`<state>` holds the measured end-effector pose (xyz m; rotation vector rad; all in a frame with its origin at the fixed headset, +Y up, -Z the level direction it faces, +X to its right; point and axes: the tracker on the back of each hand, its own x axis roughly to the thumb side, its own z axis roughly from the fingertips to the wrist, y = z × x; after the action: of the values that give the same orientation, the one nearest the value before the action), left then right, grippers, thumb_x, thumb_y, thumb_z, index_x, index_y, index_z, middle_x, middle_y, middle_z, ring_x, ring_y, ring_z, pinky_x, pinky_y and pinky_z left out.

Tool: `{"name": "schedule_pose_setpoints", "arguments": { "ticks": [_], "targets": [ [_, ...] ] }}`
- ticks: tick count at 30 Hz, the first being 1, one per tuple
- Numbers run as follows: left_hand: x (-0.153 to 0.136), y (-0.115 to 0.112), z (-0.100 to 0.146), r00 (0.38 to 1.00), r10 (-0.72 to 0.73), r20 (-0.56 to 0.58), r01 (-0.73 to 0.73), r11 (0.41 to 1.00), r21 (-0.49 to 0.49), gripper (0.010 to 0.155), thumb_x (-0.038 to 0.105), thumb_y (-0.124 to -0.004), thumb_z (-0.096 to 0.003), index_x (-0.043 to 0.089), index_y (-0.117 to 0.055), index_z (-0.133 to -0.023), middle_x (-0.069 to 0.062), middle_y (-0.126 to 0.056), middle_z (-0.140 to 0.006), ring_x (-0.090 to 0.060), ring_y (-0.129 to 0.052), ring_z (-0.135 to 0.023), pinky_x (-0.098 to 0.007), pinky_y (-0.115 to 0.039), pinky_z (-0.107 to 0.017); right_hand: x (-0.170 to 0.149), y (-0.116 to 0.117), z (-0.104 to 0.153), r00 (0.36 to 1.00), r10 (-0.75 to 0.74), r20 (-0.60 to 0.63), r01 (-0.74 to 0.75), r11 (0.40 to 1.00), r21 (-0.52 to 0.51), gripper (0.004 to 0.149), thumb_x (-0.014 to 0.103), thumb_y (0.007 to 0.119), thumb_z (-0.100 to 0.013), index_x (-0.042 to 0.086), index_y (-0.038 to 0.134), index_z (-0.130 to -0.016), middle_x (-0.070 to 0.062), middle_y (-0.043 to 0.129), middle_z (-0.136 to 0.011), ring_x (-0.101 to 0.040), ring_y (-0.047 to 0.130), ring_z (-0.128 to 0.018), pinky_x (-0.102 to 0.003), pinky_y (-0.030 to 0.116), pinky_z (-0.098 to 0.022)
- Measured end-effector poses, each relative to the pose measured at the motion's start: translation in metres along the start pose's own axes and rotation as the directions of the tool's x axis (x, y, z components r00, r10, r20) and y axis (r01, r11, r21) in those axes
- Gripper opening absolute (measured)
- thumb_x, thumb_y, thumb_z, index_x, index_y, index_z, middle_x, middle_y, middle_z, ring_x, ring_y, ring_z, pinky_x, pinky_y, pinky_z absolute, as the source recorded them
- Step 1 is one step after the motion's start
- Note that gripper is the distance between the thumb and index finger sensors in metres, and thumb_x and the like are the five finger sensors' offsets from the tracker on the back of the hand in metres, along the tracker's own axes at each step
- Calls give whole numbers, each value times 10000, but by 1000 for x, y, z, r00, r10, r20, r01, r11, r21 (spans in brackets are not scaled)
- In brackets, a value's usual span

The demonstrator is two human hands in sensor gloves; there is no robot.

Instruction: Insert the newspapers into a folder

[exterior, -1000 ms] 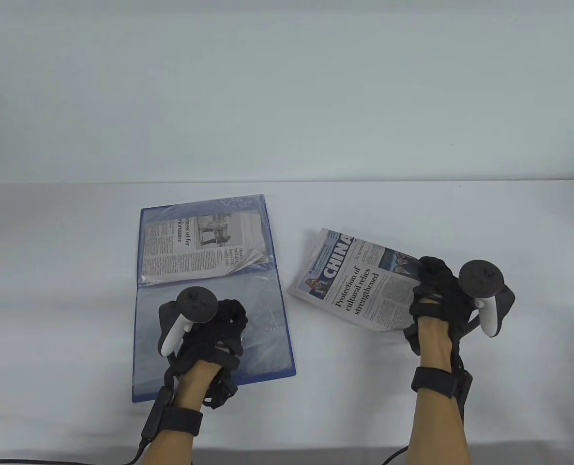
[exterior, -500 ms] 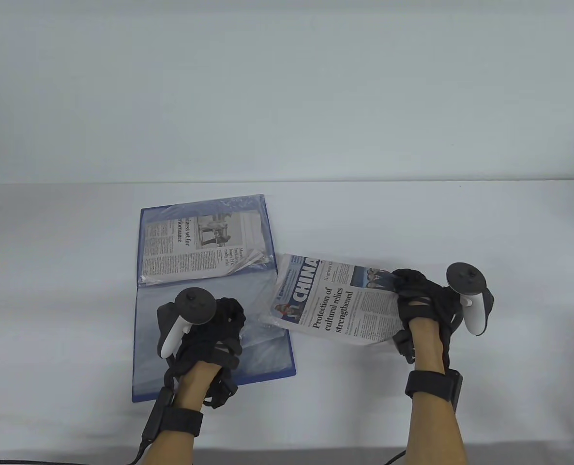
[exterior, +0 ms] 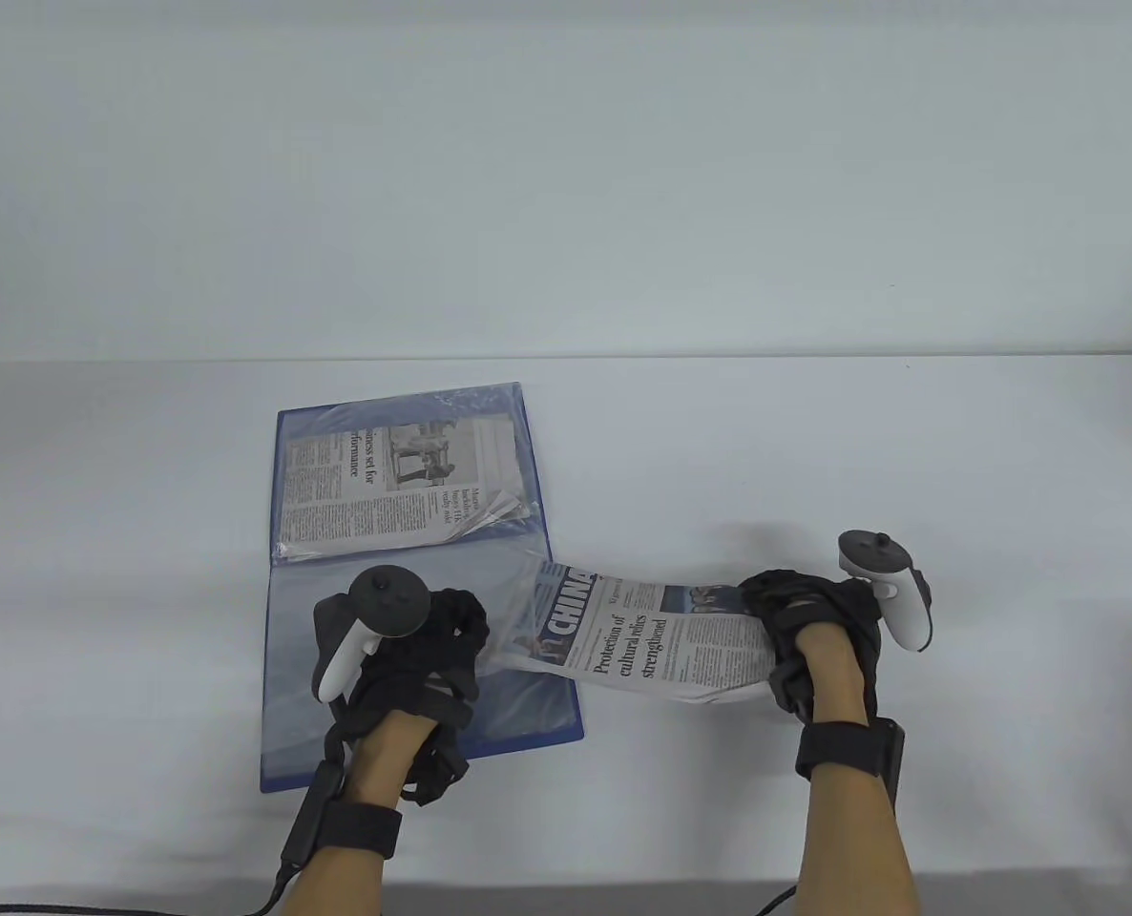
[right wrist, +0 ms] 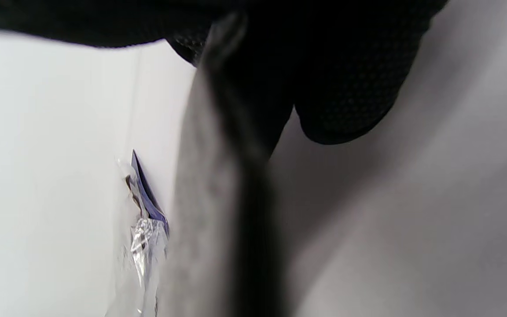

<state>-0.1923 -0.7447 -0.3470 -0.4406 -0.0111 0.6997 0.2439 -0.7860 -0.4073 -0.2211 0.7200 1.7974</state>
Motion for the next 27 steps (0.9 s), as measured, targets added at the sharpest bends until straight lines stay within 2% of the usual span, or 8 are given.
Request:
{"name": "schedule_pose_setpoints", "arguments": {
  "ticks": [4, 9, 11, 13, 15, 18, 23, 27],
  "targets": [
    [4, -3, -2, 997, -76, -10, 75, 996, -39, 423, 420, -638, -622, 316, -555, -1024, -19, -412, -1245, -376, -234, -1206, -640, -313, -888, 20, 8, 0, 988, 40, 150, -38, 999, -18, 430, 205, 724, -594, 22, 649, -976, -177, 837, -716, -130, 1018, -345, -368, 862, -342],
    [8, -5, -1, 994, -109, 5, 109, 993, -34, 422, 419, -642, -622, 318, -559, -1023, -6, -420, -1246, -357, -249, -1214, -629, -318, -899, 35, 35, -6, 972, 179, 155, -179, 984, -15, 458, 226, 714, -601, 24, 611, -1000, -182, 817, -753, -170, 1008, -397, -400, 836, -385],
    [8, -5, -1, 994, -107, 8, 107, 994, -33, 422, 420, -642, -621, 320, -559, -1023, -6, -421, -1245, -359, -250, -1214, -629, -320, -898, 39, 49, -10, 968, 190, 166, -186, 982, -38, 576, 279, 673, -614, 8, 425, -1057, -211, 757, -801, -194, 982, -466, -428, 804, -426],
    [7, -5, -1, 994, -106, 8, 106, 994, -33, 422, 422, -641, -621, 321, -559, -1023, -6, -423, -1245, -361, -245, -1214, -630, -319, -898, 43, 59, -10, 974, 116, 192, -104, 992, -72, 818, 415, 618, -611, -47, 84, -1023, -296, 507, -920, -317, 841, -683, -540, 672, -538],
    [7, -4, -1, 995, -98, 11, 99, 995, -29, 423, 420, -641, -622, 319, -559, -1023, -12, -422, -1245, -371, -251, -1209, -632, -318, -896, 47, 66, -4, 977, -28, 210, 53, 992, -113, 898, 461, 597, -608, -45, -48, -975, -333, 305, -962, -430, 653, -831, -633, 532, -592],
    [6, -4, -1, 995, -99, 14, 100, 995, -29, 423, 422, -641, -621, 320, -559, -1023, -7, -422, -1244, -362, -249, -1212, -632, -319, -895, 49, 71, 5, 965, -127, 231, 171, 968, -185, 917, 473, 589, -607, -38, -86, -961, -349, 169, -974, -514, 487, -902, -691, 435, -604],
    [7, -5, -2, 994, -111, 11, 111, 993, -29, 421, 424, -646, -620, 334, -565, -1023, 9, -431, -1248, -355, -258, -1216, -629, -323, -899, 52, 79, 4, 948, -27, 317, 83, 982, -167, 910, 479, 582, -607, -36, -75, -969, -332, 127, -986, -531, 422, -929, -710, 407, -609],
    [13, -3, 0, 985, -172, 24, 171, 985, 4, 412, 428, -670, -615, 370, -604, -1017, 65, -477, -1247, -323, -318, -1227, -619, -340, -911, 56, 96, -4, 926, 3, 377, 35, 995, -94, 892, 487, 585, -606, -27, -30, -997, -324, 142, -1002, -533, 426, -937, -710, 410, -613]
  ]
}}
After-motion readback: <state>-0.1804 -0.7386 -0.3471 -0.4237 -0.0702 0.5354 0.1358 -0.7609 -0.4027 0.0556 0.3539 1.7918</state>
